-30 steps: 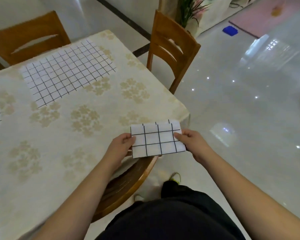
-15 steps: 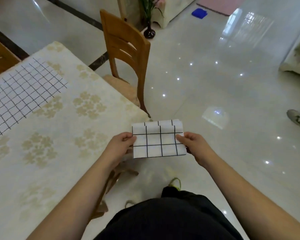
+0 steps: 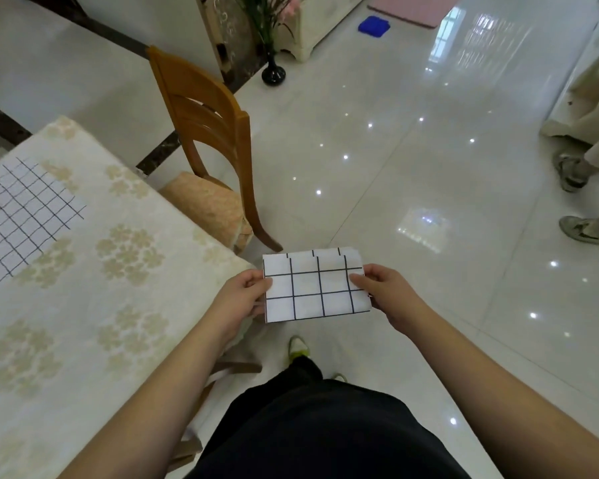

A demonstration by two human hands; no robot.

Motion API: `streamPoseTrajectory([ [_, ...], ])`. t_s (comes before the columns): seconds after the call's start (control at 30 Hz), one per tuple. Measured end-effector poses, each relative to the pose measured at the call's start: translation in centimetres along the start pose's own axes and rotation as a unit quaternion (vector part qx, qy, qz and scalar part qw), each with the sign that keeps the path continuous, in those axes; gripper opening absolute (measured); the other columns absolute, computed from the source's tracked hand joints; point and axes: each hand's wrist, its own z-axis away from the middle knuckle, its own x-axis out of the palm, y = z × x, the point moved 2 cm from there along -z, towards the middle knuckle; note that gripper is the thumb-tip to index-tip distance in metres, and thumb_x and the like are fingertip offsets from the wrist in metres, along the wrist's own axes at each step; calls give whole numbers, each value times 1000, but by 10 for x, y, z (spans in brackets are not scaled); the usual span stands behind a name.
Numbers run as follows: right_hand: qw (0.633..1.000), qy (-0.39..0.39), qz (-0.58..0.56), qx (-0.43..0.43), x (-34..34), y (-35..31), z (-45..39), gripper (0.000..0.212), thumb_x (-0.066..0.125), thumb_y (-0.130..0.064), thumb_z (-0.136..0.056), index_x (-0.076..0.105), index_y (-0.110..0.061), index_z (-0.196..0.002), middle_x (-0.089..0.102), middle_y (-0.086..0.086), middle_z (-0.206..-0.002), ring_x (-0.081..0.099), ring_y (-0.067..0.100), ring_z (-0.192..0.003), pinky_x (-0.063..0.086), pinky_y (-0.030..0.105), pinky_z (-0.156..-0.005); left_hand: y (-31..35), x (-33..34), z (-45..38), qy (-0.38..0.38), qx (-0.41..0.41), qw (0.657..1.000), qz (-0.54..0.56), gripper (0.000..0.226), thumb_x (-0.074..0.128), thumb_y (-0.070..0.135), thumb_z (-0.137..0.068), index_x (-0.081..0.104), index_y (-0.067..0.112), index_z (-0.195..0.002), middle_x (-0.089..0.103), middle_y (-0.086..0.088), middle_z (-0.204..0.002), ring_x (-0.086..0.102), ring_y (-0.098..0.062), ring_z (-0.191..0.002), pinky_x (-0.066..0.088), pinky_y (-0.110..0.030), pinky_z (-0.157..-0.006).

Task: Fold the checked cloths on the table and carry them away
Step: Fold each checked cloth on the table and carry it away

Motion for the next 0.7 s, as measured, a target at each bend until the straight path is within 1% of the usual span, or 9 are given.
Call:
streamPoseTrajectory([
  [0.13, 1000, 11, 8, 8, -9, -18, -29, 9, 62, -12, -92, 65, -5, -98, 68, 6, -87, 64, 16, -74, 54, 28, -66, 18, 6, -35, -11, 0, 1000, 15, 11, 58, 11, -95, 64, 6, -103, 68, -8, -91, 66, -12, -68, 54, -23, -56],
  [0.2, 1000, 21, 18, 5, -12, -30, -47, 9, 62, -11, -92, 66, -5, -97, 69, 6, -87, 65, 16, -75, 54, 27, -66, 29, 8, -54, -18, 5, 1000, 14, 14, 58, 9, -95, 65, 2, -105, 68, -10, -92, 67, -10, -66, 54, -23, -55],
  [0.27, 999, 44, 30, -3, -15, -43, -65, 6, 64, -11, -91, 68, -7, -93, 70, 5, -85, 65, 17, -75, 53, 29, -69, 40, 8, -73, -29, 4, 999, 14, 18, 59, 7, -94, 64, -3, -107, 68, -13, -93, 68, -12, -67, 55, -23, -57],
  [0.33, 998, 59, 37, -6, -14, -60, -83, 6, 65, -11, -90, 68, -7, -92, 71, 6, -86, 65, 17, -75, 53, 29, -70, 52, 6, -92, -34, 3, 999, 21, 20, 59, 7, -93, 63, -6, -108, 67, -15, -96, 67, -19, -75, 57, -26, -63],
  [0.4, 997, 55, 45, 0, -13, -75, -99, 8, 65, -12, -90, 68, -5, -94, 71, 7, -86, 66, 16, -74, 53, 27, -67, 64, 4, -111, -31, -2, 999, 31, 21, 60, 8, -93, 63, -5, -109, 67, -17, -99, 65, -26, -85, 57, -32, -73],
  [0.47, 997, 53, 56, 1, -13, -88, -115, 10, 65, -13, -90, 68, -4, -95, 71, 13, -90, 65, 19, -76, 52, 32, -71, 76, 4, -126, -23, -7, 999, 41, 18, 61, 8, -93, 65, -2, -107, 68, -17, -100, 66, -26, -88, 57, -33, -76],
  [0.57, 997, 53, 62, -1, -15, -111, -140, 11, 65, -13, -90, 68, -3, -95, 70, 17, -94, 64, 24, -81, 52, 42, -78, 100, 5, -149, -30, -4, 999, 44, 10, 58, 6, -94, 64, 1, -101, 68, -10, -92, 67, -16, -76, 55, -21, -61],
  [0.63, 997, 49, 65, -2, -16, -125, -153, 10, 64, -12, -91, 67, -4, -95, 70, 15, -94, 66, 24, -81, 54, 42, -80, 116, 6, -162, -26, 0, 999, 45, 8, 57, 6, -95, 64, 3, -99, 69, -3, -83, 67, -9, -67, 52, -17, -56],
  [0.7, 997, 44, 71, -6, -19, -137, -166, 11, 63, -11, -91, 66, -2, -97, 70, 13, -93, 66, 22, -80, 55, 39, -78, 132, 8, -176, -22, 10, 999, 47, 10, 57, 7, -96, 66, 9, -93, 70, 3, -76, 66, -8, -64, 52, -18, -55],
])
